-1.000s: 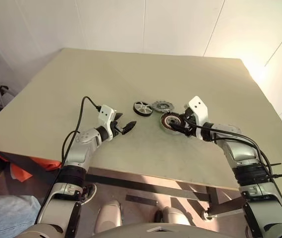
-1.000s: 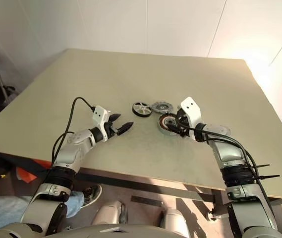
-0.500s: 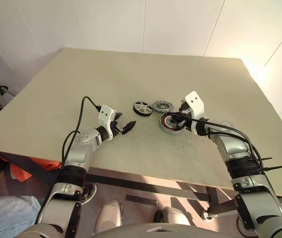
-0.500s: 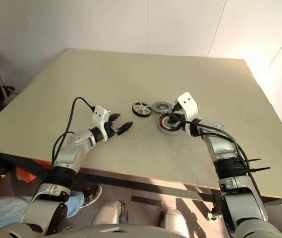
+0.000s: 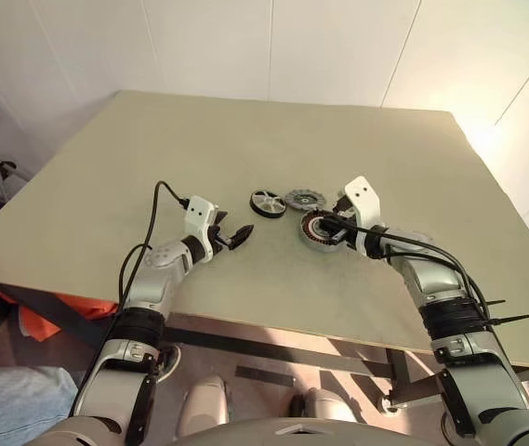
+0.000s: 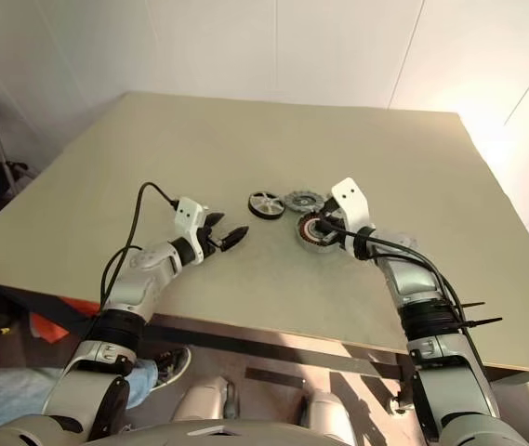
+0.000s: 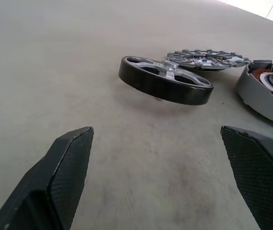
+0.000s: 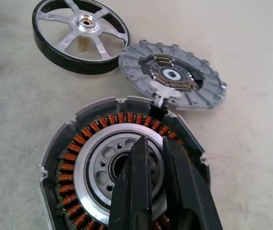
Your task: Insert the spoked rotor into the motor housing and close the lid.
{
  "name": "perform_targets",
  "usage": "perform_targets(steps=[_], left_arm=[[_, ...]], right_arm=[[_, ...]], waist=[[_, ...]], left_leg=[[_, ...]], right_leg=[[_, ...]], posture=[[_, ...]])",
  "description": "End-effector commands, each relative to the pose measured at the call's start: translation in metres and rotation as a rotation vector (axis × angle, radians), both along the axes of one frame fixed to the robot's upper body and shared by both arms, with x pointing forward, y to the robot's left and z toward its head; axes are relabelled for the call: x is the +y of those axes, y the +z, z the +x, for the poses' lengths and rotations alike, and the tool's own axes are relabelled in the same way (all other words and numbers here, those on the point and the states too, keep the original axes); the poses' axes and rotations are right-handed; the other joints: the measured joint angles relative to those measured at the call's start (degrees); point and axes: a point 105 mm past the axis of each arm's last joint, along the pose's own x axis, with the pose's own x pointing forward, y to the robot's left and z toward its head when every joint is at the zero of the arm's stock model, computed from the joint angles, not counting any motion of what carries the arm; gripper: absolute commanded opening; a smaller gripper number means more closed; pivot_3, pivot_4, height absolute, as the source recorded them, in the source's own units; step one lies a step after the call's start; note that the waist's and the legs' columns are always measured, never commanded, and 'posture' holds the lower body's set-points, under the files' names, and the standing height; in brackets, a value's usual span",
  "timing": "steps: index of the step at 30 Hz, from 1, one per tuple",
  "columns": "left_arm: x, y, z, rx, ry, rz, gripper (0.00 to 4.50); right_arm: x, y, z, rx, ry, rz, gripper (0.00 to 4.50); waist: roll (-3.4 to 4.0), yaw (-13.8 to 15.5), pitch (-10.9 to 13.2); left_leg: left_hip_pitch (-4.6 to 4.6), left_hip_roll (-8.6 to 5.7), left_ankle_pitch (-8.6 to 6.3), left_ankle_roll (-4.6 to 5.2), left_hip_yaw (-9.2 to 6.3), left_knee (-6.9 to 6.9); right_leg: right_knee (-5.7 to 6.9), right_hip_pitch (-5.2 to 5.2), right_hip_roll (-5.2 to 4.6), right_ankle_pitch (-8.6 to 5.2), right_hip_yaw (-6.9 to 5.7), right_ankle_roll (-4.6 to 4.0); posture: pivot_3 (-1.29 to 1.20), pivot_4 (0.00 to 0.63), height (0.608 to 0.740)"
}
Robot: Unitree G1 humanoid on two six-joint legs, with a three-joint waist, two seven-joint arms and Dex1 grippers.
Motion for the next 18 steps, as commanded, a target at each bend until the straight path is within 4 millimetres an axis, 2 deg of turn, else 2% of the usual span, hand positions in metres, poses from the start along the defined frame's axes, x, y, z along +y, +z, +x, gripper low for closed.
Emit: perform_targets(steps=[1,3,8,12,15,18], left_arm=[[-0.002,0.011,0.004,-0.036,0.003,-0.007,4.50],[-0.002,0.010,0.005,-0.035,0.004,-0.006,4.50],[0.001,0.010,0.005,-0.031,0.009,-0.004,4.50],[0.002,0.009,0.005,-0.030,0.011,-0.002,4.50],[0.001,0.010,0.005,-0.031,0.010,-0.001,4.50],[0.002,0.010,0.005,-0.032,0.010,0.001,4.50]], right_arm=[[0.001,0.043,0.003,-0.123,0.026,0.028,0.47],[0.004,0.046,0.000,-0.126,0.042,0.027,0.47],[0.017,0.038,-0.012,-0.096,0.095,0.036,0.47],[0.024,0.004,-0.018,0.011,0.085,0.063,0.47],[0.013,-0.023,-0.010,0.063,0.009,0.005,0.47],[0.008,-0.002,0.005,0.008,-0.034,0.037,0.47]], waist=[[0.00,0.04,0.00],[0.00,-0.02,0.00],[0.00,0.07,0.00],[0.00,0.05,0.01],[0.01,-0.12,0.00],[-0.01,-0.13,0.00]], left_leg=[[-0.09,0.00,0.00,0.01,0.00,-0.01],[-0.21,0.00,-0.01,0.02,0.00,-0.04],[-0.21,0.01,-0.02,0.02,0.00,-0.04],[-0.13,0.00,-0.02,0.01,0.00,-0.02],[-0.06,0.00,-0.02,0.00,0.00,-0.03],[0.19,0.00,-0.01,-0.02,0.01,-0.02]], right_leg=[[0.00,-0.08,0.00,0.00,0.00,0.00],[0.00,-0.22,0.00,-0.01,-0.01,0.00],[-0.01,-0.22,0.00,-0.02,-0.01,0.00],[-0.01,-0.13,0.00,-0.02,-0.01,0.01],[-0.01,-0.08,0.00,-0.03,0.00,0.02],[-0.01,0.10,0.00,-0.04,0.02,0.04]], posture=[[0.00,0.000,0.740],[0.00,0.000,0.740],[0.00,0.000,0.740],[0.00,0.000,0.740],[0.00,0.000,0.740],[0.00,0.000,0.740]])
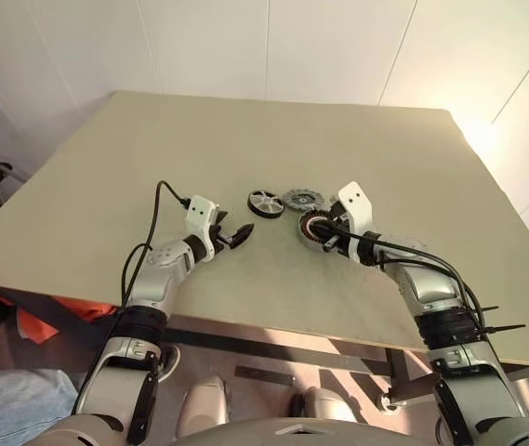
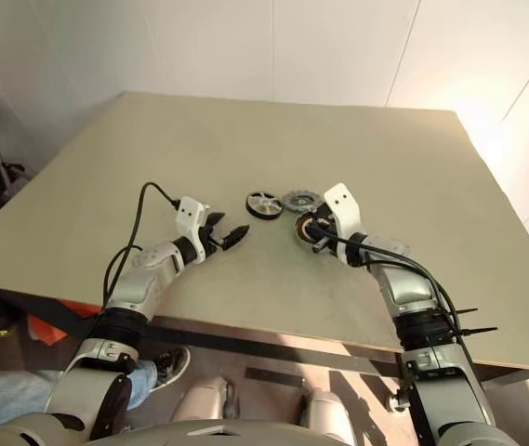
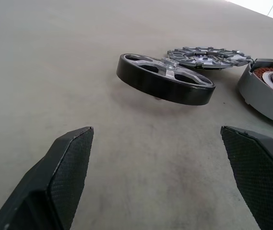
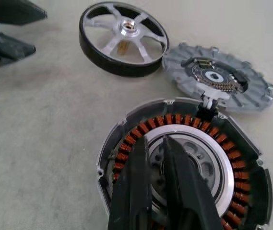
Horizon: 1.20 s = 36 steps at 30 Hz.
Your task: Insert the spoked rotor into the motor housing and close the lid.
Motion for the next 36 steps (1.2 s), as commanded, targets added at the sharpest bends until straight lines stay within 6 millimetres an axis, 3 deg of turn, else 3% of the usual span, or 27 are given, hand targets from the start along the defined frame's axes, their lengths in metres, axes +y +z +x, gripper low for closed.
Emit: perform_targets(steps=[1,9,14,20,24,26,31,36], left_arm=[[0.002,0.012,0.004,-0.040,0.002,-0.001,4.50],[0.001,0.008,0.001,-0.032,0.004,-0.004,4.50],[0.000,0.008,0.002,-0.033,0.002,-0.005,4.50],[0.002,0.009,0.003,-0.035,0.007,-0.002,4.50],[0.003,0.010,0.003,-0.036,0.008,0.000,4.50],[0.003,0.010,0.004,-0.037,0.007,0.001,4.50],[0.002,0.009,0.002,-0.035,0.002,0.006,4.50],[0.002,0.008,0.003,-0.034,0.003,0.004,4.50]], right_arm=[[-0.014,0.016,0.011,-0.043,-0.052,-0.008,0.47],[-0.018,0.062,0.006,-0.162,0.027,-0.028,0.47],[-0.012,0.070,0.006,-0.178,0.042,-0.013,0.47],[-0.007,0.032,-0.003,-0.062,0.041,-0.007,0.47],[-0.007,-0.019,-0.012,0.067,0.007,-0.041,0.47],[-0.009,-0.025,-0.012,0.071,-0.007,-0.058,0.47],[-0.011,0.017,-0.005,-0.044,0.013,-0.013,0.47],[-0.016,0.059,0.002,-0.146,0.015,0.013,0.47]], waist=[[0.01,0.11,0.01],[0.06,0.37,0.07],[0.06,0.13,0.07],[0.06,0.20,0.07],[0.06,0.17,0.06],[0.01,0.10,0.03],[0.01,0.14,0.03],[0.04,0.22,0.05]], left_leg=[[0.00,0.00,0.02,-0.02,0.00,0.00],[-0.22,-0.02,-0.01,0.03,-0.01,-0.02],[-0.32,-0.01,0.00,0.02,0.00,-0.07],[-0.29,-0.02,0.00,0.02,0.00,-0.04],[-0.31,-0.02,-0.01,0.02,0.00,-0.04],[-0.17,-0.02,-0.01,0.02,0.00,-0.04],[0.01,-0.02,0.01,-0.02,-0.01,-0.03],[-0.16,-0.02,0.00,0.00,-0.01,-0.04]], right_leg=[[0.00,0.00,0.00,-0.09,0.00,0.16],[-0.01,-0.09,-0.01,0.00,0.01,0.00],[0.00,-0.23,0.00,-0.01,0.00,-0.01],[-0.01,-0.16,-0.01,-0.02,0.00,0.00],[-0.01,-0.19,-0.01,-0.01,0.00,0.00],[-0.02,-0.07,-0.01,-0.02,0.01,0.00],[-0.01,0.09,-0.01,-0.25,0.01,0.41],[0.00,-0.05,-0.01,-0.04,0.01,0.05]], posture=[[0.00,0.000,0.740],[0.00,0.000,0.740],[0.00,0.000,0.740],[0.00,0.000,0.740],[0.00,0.000,0.740],[0.00,0.000,0.740],[0.00,0.000,0.740],[0.00,0.000,0.740]])
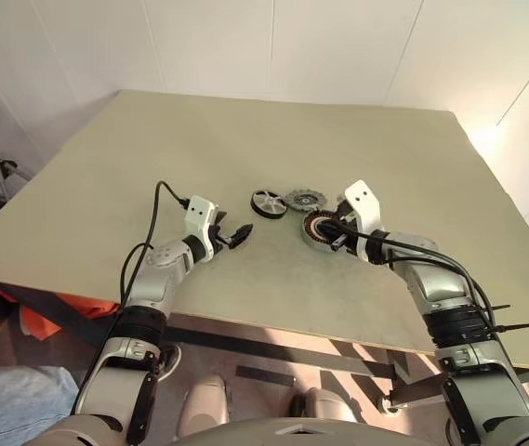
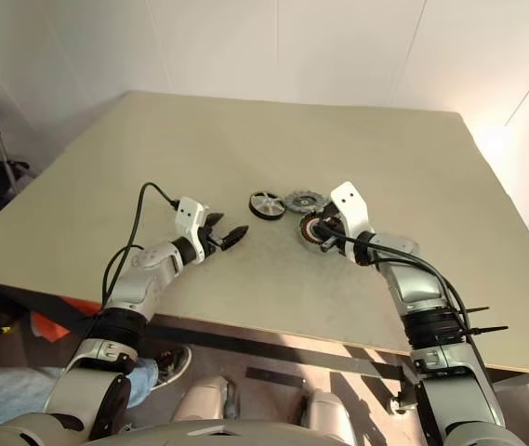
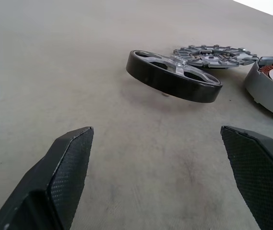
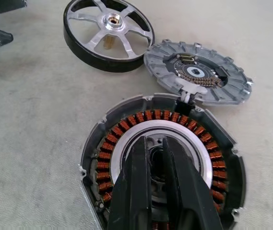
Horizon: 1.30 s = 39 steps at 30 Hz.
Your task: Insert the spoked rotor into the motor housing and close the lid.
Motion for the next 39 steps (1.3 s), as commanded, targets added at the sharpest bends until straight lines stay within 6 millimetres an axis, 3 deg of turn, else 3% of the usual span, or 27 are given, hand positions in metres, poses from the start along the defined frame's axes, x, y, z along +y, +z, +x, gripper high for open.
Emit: perform_targets(steps=[1,4,6,12,15,17,22,25,32,36,39], left_arm=[[-0.001,0.009,0.003,-0.036,-0.003,-0.002,4.50],[-0.003,0.009,0.003,-0.035,-0.006,-0.003,4.50],[-0.004,0.009,0.003,-0.035,-0.008,-0.003,4.50],[-0.002,0.008,0.003,-0.035,-0.001,0.000,4.50],[0.000,0.007,0.003,-0.034,0.004,0.003,4.50],[0.000,0.007,0.003,-0.034,0.005,0.004,4.50],[0.000,0.007,0.003,-0.032,0.004,0.006,4.50],[0.000,0.007,0.003,-0.032,0.003,0.005,4.50],[-0.002,0.006,0.003,-0.030,-0.001,0.002,4.50],[-0.002,0.006,0.003,-0.030,0.000,0.002,4.50],[-0.001,0.006,0.002,-0.028,0.004,0.003,4.50]], right_arm=[[-0.003,0.053,0.010,-0.151,0.003,0.033,0.47],[-0.005,0.059,0.013,-0.162,-0.006,0.030,0.47],[-0.009,0.051,0.015,-0.141,-0.023,0.012,0.47],[-0.005,0.004,0.004,-0.016,-0.022,-0.016,0.47],[0.001,-0.022,-0.004,0.058,-0.014,-0.015,0.01],[-0.001,-0.028,-0.003,0.063,-0.032,-0.033,0.01],[-0.009,-0.004,0.007,-0.008,-0.065,-0.014,0.01],[-0.015,0.015,0.013,-0.062,-0.083,-0.009,0.01],[-0.007,0.053,0.014,-0.160,-0.040,0.013,0.01],[-0.003,0.049,0.011,-0.144,-0.023,0.010,0.01],[0.002,0.029,0.004,-0.083,-0.008,-0.002,0.01]], waist=[[0.02,-0.03,0.01],[0.01,-0.04,0.01],[0.01,-0.01,0.01],[0.01,0.04,0.01],[0.03,-0.13,0.00],[0.00,-0.21,-0.01],[0.01,-0.13,-0.01],[0.02,-0.10,0.00],[0.04,-0.08,0.01],[0.04,-0.03,0.01],[0.03,-0.01,0.01]], left_leg=[[-0.05,0.00,0.00,0.00,0.00,-0.01],[-0.17,0.00,-0.01,0.02,0.01,-0.02],[-0.17,0.01,-0.01,0.03,0.01,-0.02],[-0.16,0.00,-0.01,0.03,0.01,0.00],[-0.16,0.00,-0.02,0.03,0.01,0.00],[-0.02,0.01,-0.01,0.02,0.01,-0.01],[0.14,0.02,0.00,-0.01,0.01,0.00],[0.10,0.00,0.00,-0.01,0.01,0.00],[-0.12,0.01,-0.01,0.01,0.01,-0.03],[-0.14,0.01,-0.01,0.02,0.01,-0.04],[-0.12,0.00,-0.01,0.03,0.01,-0.01]], right_leg=[[0.00,-0.05,0.00,0.01,0.00,-0.01],[0.00,-0.18,0.00,0.01,0.00,-0.03],[-0.01,-0.16,0.00,0.00,-0.01,-0.03],[-0.01,-0.13,0.00,0.00,-0.01,-0.02],[0.00,-0.14,0.00,0.00,0.00,-0.02],[-0.01,-0.04,0.00,0.00,-0.01,-0.02],[0.00,0.09,0.00,-0.21,0.00,0.35],[0.00,0.06,0.00,-0.07,0.00,0.12],[0.00,-0.14,0.00,0.00,0.00,-0.02],[0.00,-0.14,0.00,0.00,-0.01,-0.02],[-0.01,-0.11,0.00,0.00,0.00,-0.02]], posture=[[0.00,0.000,0.740],[0.00,0.000,0.740],[0.00,0.000,0.740],[0.00,0.000,0.740],[0.00,0.000,0.740],[0.00,0.000,0.740],[0.00,0.000,0.740],[0.00,0.000,0.740],[0.00,0.000,0.740],[0.00,0.000,0.740],[0.00,0.000,0.740]])
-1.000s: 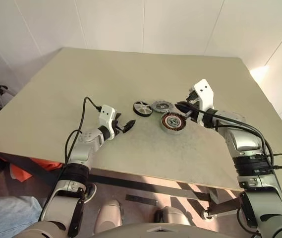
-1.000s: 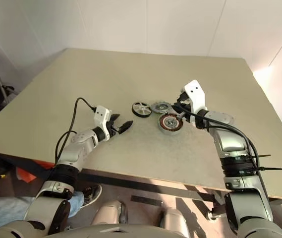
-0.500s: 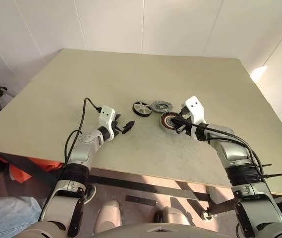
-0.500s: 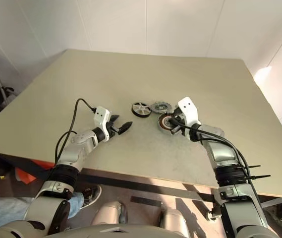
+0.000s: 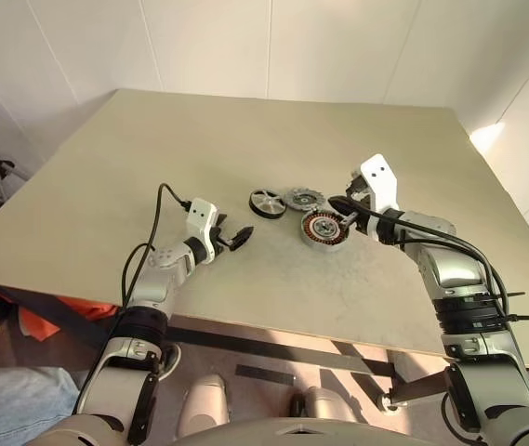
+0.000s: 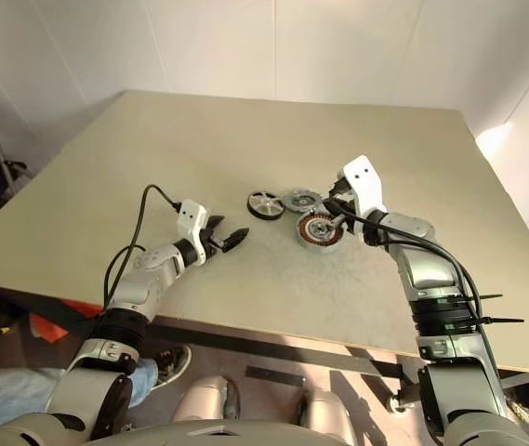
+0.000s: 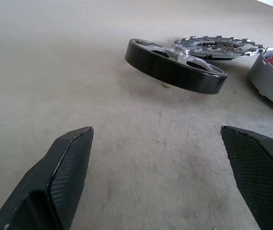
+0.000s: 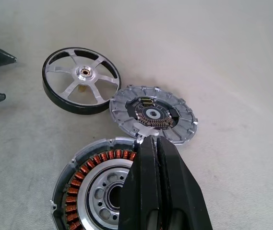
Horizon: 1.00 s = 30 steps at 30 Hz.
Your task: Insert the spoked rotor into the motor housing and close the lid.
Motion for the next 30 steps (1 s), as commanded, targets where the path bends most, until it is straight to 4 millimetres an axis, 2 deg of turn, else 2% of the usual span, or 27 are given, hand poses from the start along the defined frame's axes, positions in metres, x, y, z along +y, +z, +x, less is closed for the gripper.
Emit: perform_targets(steps=[1,4,6,12,17,20,22,25,30], left_arm=[[0.001,0.011,0.003,-0.044,0.003,-0.006,4.50],[0.002,0.011,0.003,-0.043,0.006,-0.005,4.50],[0.002,0.011,0.003,-0.043,0.006,-0.004,4.50],[0.000,0.012,0.002,-0.049,-0.001,0.002,4.50],[-0.002,0.011,0.003,-0.029,0.018,-0.023,4.50],[-0.002,0.008,0.011,0.021,0.089,-0.063,4.50],[-0.005,0.001,0.021,0.124,0.162,-0.125,4.50],[-0.025,-0.003,0.027,0.300,0.176,-0.256,4.50],[-0.059,0.005,0.036,0.434,0.133,-0.414,4.50]], right_arm=[[0.012,-0.012,-0.009,0.031,0.046,-0.008,0.01],[0.017,-0.035,-0.014,0.097,0.044,-0.014,0.01],[0.012,-0.044,-0.009,0.098,0.007,-0.062,0.01],[0.005,0.003,0.003,-0.036,0.002,-0.054,0.01],[0.001,0.029,0.006,-0.105,0.004,-0.057,0.01],[0.000,0.032,0.006,-0.112,0.002,-0.060,0.01],[-0.001,0.032,0.006,-0.115,-0.004,-0.060,0.01],[-0.003,0.035,0.006,-0.121,-0.010,-0.058,0.01],[-0.005,0.037,0.005,-0.126,-0.015,-0.060,0.01]], waist=[[0.00,0.03,0.00],[0.01,0.01,0.00],[-0.01,-0.31,-0.01],[0.03,-0.05,0.03],[0.03,-0.04,0.03],[0.03,-0.02,0.03],[0.03,0.10,0.04],[0.04,0.26,0.04],[0.05,0.88,0.03]], left_leg=[[0.01,0.00,0.00,0.00,0.00,0.00],[0.03,0.01,0.00,-0.01,0.00,-0.01],[0.03,0.00,0.00,-0.01,0.01,-0.01],[0.15,0.00,0.03,-0.05,0.00,-0.01],[0.05,0.00,0.01,-0.02,0.00,-0.04],[0.03,0.00,0.00,0.00,0.00,-0.06],[0.02,-0.01,0.00,0.00,0.01,-0.03],[0.17,-0.01,0.01,-0.01,0.00,0.07],[0.25,-0.06,0.03,-0.02,-0.01,0.12]], right_leg=[[0.00,0.01,0.00,0.00,0.00,0.00],[0.00,0.01,0.00,0.00,0.00,0.01],[0.01,-0.01,0.00,0.00,0.02,0.00],[0.02,0.09,0.00,-0.07,0.02,0.13],[0.01,0.02,0.00,0.00,0.02,0.00],[0.00,0.00,0.00,-0.01,0.01,0.00],[0.01,0.01,0.00,-0.01,0.01,0.00],[0.05,0.17,-0.01,0.00,0.01,0.01],[0.02,0.31,-0.04,-0.19,0.01,0.36]], posture=[[0.00,0.000,0.740],[0.00,0.000,0.740],[0.00,0.000,0.740],[0.00,0.000,0.740],[0.00,0.000,0.740],[0.00,0.000,0.740],[0.00,0.000,0.740],[0.00,0.000,0.740],[0.00,0.000,0.740]])
